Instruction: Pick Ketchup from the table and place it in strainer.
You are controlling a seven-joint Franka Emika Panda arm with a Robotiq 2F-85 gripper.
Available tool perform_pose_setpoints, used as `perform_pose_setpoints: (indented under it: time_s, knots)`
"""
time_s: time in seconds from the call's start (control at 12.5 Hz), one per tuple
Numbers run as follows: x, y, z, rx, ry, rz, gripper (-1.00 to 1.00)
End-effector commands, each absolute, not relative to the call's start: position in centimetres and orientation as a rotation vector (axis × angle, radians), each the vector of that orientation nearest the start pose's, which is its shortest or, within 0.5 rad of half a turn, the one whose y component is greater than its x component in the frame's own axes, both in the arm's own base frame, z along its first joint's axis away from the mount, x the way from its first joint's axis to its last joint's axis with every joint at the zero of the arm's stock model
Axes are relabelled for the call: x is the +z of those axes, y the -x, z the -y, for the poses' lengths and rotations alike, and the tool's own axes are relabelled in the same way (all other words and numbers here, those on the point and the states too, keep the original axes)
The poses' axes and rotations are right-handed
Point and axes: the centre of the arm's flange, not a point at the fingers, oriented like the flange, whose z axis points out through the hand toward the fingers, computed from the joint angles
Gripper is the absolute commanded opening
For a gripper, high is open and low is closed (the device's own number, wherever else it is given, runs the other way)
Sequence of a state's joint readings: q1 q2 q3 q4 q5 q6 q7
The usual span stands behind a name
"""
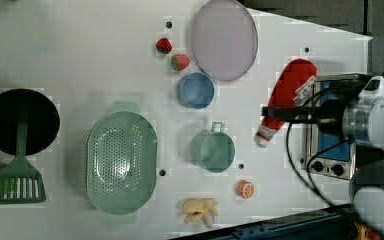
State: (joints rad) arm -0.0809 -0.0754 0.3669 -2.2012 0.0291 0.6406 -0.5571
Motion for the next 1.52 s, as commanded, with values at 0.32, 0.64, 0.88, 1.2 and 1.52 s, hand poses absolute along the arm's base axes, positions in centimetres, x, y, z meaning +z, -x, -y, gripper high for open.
perform_pose_setpoints:
  time_s: [0.32,0.64,0.88,1.2,1.52]
  knots:
    - [38.6,-44.7,-29.9,-0.002,3.092,-0.163,0.25]
    - [34.4,-42.9,-36.2,0.021,2.961,-0.303,0.25]
    - [30.3,-42.6,-38.3,0.063,2.885,-0.331,0.33]
    - [26.0,-42.7,-38.9,0.098,2.86,-0.306,1.0]
    - [30.1,-44.3,-36.7,0.017,2.88,-0.455,1.0]
